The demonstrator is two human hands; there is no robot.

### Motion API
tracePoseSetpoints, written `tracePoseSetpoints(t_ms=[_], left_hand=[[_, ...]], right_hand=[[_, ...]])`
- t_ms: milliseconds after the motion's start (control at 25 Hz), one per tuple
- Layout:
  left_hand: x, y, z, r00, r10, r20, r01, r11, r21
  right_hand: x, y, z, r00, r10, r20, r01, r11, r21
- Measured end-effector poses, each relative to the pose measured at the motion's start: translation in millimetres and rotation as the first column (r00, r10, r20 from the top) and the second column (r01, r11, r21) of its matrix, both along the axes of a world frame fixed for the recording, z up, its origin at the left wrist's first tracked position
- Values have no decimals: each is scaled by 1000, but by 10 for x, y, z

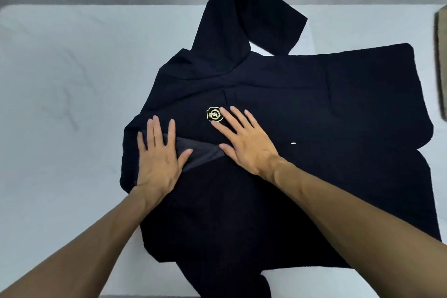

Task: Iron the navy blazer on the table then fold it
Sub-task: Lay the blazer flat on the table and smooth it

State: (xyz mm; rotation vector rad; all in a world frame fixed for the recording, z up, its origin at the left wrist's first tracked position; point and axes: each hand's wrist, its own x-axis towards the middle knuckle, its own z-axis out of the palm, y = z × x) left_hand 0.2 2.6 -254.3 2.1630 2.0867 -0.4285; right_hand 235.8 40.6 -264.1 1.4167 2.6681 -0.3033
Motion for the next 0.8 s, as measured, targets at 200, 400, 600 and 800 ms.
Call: tracePoseSetpoints(t_ms=[200, 400, 600, 800], left_hand=[[82, 208, 268, 996, 7, 93, -13, 998, 65], [426, 606, 321, 980, 64, 188, -17, 970, -243], [606, 782, 201, 998, 53, 13, -41, 892, -450], [736, 860, 237, 991, 70, -111, -117, 854, -507]], right_hand=[[8, 286, 271, 944, -167, -284, 158, 986, -53], [111, 1564, 738, 650, -691, -316, 701, 706, -102], [337, 2348, 546, 632, -772, 65, 764, 607, -218], [888, 2523, 572, 483, -857, -180, 861, 502, -81]])
